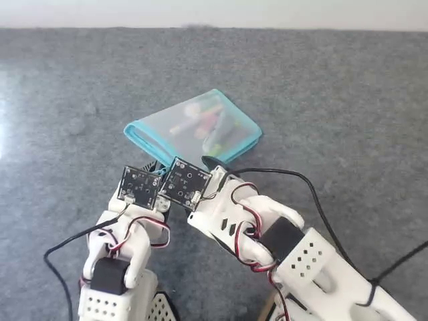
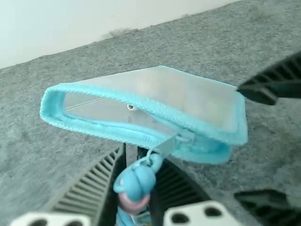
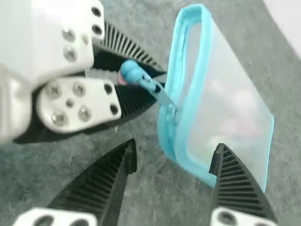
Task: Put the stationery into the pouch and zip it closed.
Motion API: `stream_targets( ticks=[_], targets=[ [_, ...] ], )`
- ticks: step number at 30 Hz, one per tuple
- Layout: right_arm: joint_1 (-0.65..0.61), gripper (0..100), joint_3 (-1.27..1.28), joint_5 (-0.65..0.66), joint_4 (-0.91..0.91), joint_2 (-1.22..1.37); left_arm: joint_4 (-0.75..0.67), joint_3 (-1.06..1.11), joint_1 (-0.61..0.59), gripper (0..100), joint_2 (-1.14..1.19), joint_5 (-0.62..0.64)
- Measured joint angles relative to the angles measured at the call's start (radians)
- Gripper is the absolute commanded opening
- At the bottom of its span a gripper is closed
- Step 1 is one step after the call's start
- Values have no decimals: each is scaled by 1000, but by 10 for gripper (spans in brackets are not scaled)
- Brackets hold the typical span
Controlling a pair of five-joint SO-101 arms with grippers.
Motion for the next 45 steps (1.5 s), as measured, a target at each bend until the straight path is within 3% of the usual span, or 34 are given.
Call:
stream_targets(
  ticks=[6,16,28,36,45],
  targets=[
    [0,241,-17,20,-37,152,15,0,25,10,0,0],
    [97,0,-109,23,-60,265,18,0,29,10,0,5],
    [132,7,-120,28,-17,265,18,0,35,11,0,0],
    [144,7,-78,77,-2,249,6,2,-86,11,2,0],
    [167,7,-60,87,64,178,6,3,-100,11,2,0]
  ],
)
